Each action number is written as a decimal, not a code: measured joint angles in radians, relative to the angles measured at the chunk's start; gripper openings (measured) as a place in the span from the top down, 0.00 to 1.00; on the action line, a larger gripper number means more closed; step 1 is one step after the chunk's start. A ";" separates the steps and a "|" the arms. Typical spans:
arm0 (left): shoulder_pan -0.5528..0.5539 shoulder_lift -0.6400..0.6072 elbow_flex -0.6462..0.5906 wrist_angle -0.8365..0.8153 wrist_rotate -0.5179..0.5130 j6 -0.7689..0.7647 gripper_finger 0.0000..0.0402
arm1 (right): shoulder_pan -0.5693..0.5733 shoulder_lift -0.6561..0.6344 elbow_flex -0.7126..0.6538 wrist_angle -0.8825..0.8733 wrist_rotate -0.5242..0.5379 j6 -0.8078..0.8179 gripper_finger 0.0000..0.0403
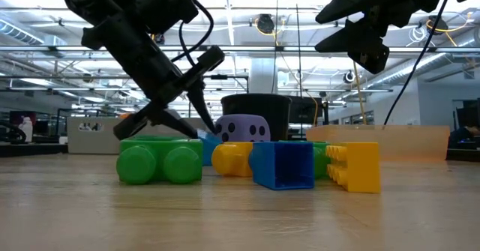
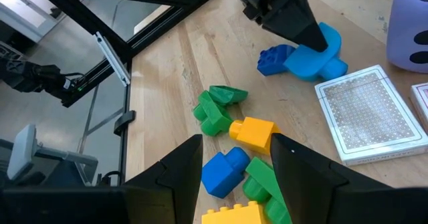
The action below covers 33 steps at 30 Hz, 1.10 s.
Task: Pick & Place Toys
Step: Put the blue game piece into the right gray bin
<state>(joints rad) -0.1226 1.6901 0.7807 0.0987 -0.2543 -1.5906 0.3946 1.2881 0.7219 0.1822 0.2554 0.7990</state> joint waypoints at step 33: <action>0.011 -0.024 0.000 0.067 0.046 0.102 0.98 | 0.000 0.000 0.000 0.000 -0.026 -0.033 0.58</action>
<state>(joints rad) -0.1116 1.6665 0.7803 0.1656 -0.2081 -1.4881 0.3945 1.2881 0.7219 0.1821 0.2298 0.7665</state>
